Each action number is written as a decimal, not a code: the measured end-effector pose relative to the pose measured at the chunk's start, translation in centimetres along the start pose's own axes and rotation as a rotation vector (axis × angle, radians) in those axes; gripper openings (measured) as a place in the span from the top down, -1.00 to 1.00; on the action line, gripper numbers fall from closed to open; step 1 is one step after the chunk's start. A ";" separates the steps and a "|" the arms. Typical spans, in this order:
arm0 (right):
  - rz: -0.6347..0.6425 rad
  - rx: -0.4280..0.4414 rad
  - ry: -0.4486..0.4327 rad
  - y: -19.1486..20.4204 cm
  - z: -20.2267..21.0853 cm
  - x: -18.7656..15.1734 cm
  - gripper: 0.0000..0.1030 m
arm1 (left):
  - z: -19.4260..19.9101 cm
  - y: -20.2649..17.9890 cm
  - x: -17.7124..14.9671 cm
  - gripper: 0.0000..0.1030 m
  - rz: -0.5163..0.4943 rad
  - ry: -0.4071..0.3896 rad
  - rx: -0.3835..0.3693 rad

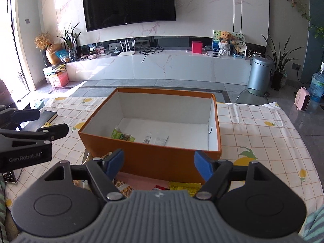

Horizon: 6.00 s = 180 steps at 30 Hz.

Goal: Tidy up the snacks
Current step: 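Withdraw both tools from the box back toward the snack pile, then grasp the green sausage stick with left tool while right tool grasps red chip bag, then lift both held snacks and carry them over the orange box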

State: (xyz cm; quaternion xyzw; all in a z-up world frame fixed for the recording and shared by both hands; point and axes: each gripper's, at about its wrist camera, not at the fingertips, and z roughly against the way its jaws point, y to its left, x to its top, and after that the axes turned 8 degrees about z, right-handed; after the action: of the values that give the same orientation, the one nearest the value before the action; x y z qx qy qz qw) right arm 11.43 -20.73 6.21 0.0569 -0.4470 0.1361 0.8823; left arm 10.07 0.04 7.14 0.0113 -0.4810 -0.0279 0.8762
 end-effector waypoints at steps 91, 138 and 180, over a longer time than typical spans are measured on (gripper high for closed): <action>0.204 0.140 0.228 8.3 -5.8 -12.9 -0.59 | -5.9 3.0 -12.6 0.31 0.204 0.437 -0.178; 0.176 0.193 0.167 8.5 0.9 -12.6 -0.30 | 1.0 1.5 -10.9 0.52 0.137 0.351 -0.139; 0.240 0.027 -0.008 0.1 -6.5 6.4 -0.30 | -5.8 -1.2 5.3 0.52 -0.008 0.095 -0.140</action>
State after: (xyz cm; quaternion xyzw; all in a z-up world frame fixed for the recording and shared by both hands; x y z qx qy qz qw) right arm 19.98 -17.96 7.48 0.0153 -0.4521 0.2468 0.8570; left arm 17.76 -1.48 8.45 -0.0466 -0.4359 -0.0644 0.8965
